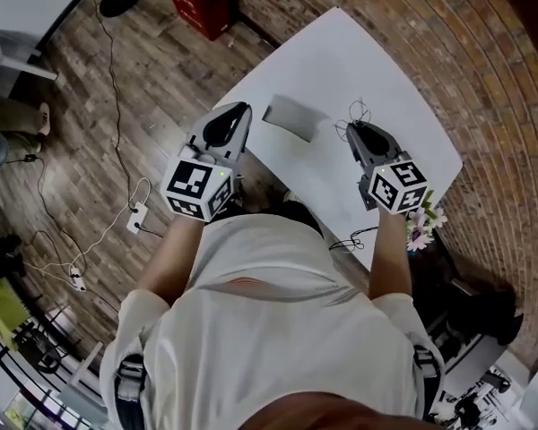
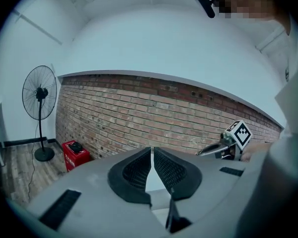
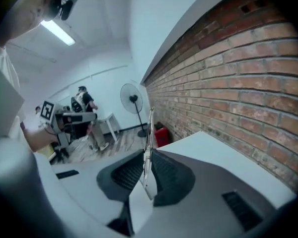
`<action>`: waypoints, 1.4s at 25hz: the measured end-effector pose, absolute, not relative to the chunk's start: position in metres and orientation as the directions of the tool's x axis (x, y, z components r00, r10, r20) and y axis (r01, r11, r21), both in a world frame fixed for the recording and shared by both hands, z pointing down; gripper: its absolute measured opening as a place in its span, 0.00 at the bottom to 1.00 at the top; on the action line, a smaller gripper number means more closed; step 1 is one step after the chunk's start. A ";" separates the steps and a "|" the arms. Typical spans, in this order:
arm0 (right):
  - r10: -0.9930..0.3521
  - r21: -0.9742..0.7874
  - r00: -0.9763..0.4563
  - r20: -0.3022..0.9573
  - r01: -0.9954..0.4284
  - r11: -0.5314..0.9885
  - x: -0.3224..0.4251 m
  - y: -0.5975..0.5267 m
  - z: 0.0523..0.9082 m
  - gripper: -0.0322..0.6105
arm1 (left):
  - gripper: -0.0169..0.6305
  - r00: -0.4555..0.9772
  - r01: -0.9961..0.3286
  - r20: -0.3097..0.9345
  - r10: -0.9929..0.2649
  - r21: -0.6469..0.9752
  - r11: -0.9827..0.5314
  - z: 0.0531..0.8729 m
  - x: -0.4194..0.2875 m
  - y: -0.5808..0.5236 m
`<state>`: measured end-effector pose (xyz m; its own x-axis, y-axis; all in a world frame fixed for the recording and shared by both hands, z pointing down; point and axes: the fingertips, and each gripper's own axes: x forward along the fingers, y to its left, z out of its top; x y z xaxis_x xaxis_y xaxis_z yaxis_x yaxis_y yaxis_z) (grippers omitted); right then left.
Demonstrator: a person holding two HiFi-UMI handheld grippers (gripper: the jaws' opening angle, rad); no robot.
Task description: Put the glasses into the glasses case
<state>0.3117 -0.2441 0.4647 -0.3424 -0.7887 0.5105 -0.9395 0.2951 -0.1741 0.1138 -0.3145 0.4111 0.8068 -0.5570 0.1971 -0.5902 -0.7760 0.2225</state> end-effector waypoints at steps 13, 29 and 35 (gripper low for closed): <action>-0.151 -0.139 -0.379 0.913 -0.636 0.759 0.245 -0.288 0.613 0.21 | 0.07 0.738 -0.675 0.254 -0.626 0.274 -0.685 0.441 0.070 -0.319; 0.328 -0.390 -0.210 0.921 -0.519 0.761 0.226 -0.286 0.702 0.20 | 0.07 0.717 -0.697 0.284 -0.637 0.297 -0.652 0.459 0.040 -0.338; 0.398 -0.429 -0.180 0.899 -0.535 0.728 0.225 -0.284 0.710 0.20 | 0.07 0.713 -0.702 0.303 -0.633 0.301 -0.646 0.464 0.041 -0.338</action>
<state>0.2252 -0.2835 0.7095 -0.1801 0.3982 0.8995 -0.5352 0.7276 -0.4292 0.0411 -0.3384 0.4640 0.7126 -0.6327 0.3032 -0.7015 -0.6460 0.3008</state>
